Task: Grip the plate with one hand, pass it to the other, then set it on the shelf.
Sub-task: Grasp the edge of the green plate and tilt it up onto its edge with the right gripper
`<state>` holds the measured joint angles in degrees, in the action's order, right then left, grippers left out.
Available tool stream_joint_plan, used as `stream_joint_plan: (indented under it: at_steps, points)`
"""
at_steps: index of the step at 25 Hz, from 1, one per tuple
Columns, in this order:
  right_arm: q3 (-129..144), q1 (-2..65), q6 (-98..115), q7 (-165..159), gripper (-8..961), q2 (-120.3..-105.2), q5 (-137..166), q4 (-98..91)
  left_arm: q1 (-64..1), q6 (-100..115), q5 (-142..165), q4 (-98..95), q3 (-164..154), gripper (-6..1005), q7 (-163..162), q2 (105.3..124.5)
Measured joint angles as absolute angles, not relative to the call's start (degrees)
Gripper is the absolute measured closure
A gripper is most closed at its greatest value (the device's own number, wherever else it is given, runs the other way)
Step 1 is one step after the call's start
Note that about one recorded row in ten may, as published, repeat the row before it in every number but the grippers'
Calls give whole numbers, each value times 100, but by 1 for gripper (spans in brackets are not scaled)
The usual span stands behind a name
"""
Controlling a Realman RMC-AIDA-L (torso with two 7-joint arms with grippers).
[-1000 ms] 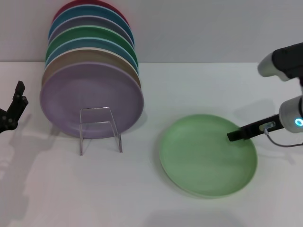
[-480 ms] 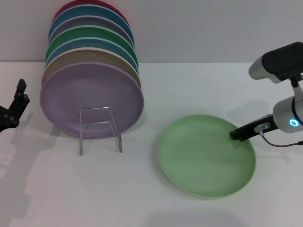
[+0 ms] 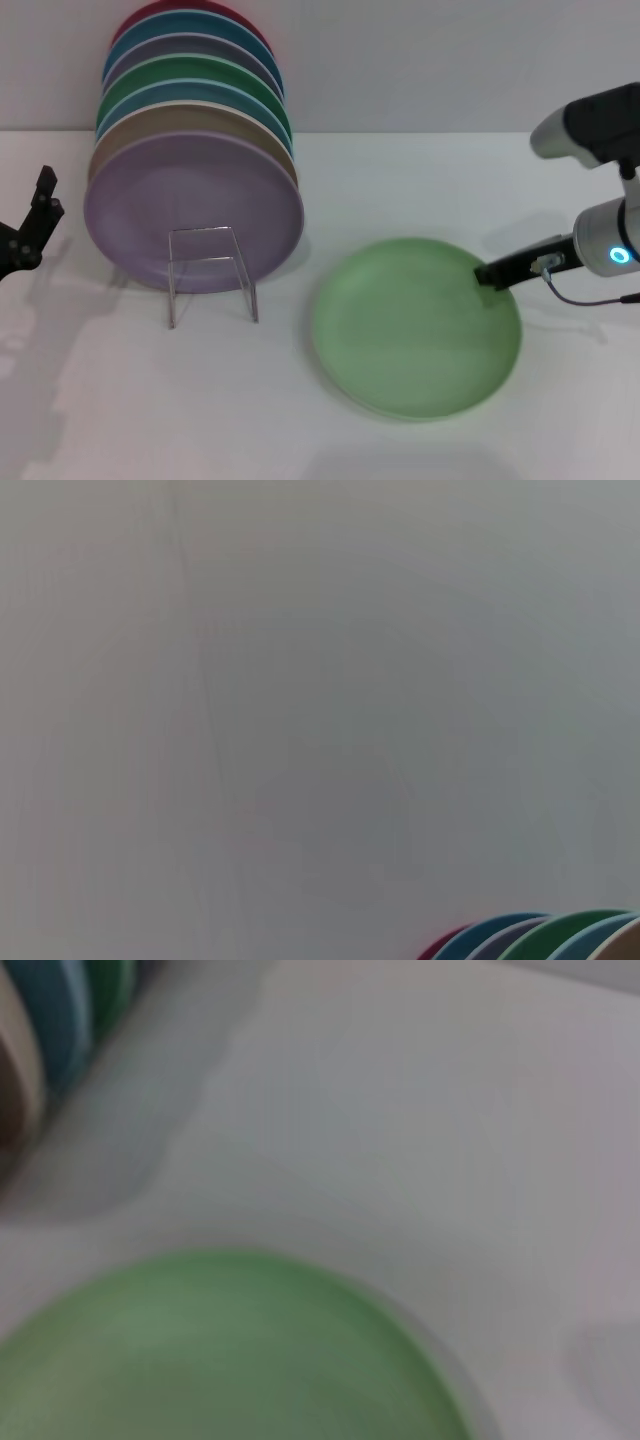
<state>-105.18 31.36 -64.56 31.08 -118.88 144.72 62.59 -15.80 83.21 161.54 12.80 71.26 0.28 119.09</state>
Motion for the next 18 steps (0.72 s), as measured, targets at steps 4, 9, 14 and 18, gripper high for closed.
stream_joint_plan:
  at_steps: [4,9,14,18]
  points:
    - [-10648,2846,-6460,3330,901,-11882,13982,6680,-1527,8327,16158,1455,7019,201,10,11909]
    - [-10781,2507,-6473,3417,930,-11882,13879,7275,-1458,8504,16191,1807,6700,201,-47,11872]
    - [-10932,2162,-6432,3668,948,-11887,13590,7685,-1442,8737,16192,2062,6542,201,-53,11874]
    - [-11058,1715,-6231,4806,948,-11903,12497,7914,-1422,8679,16252,2606,6153,201,-109,11818]
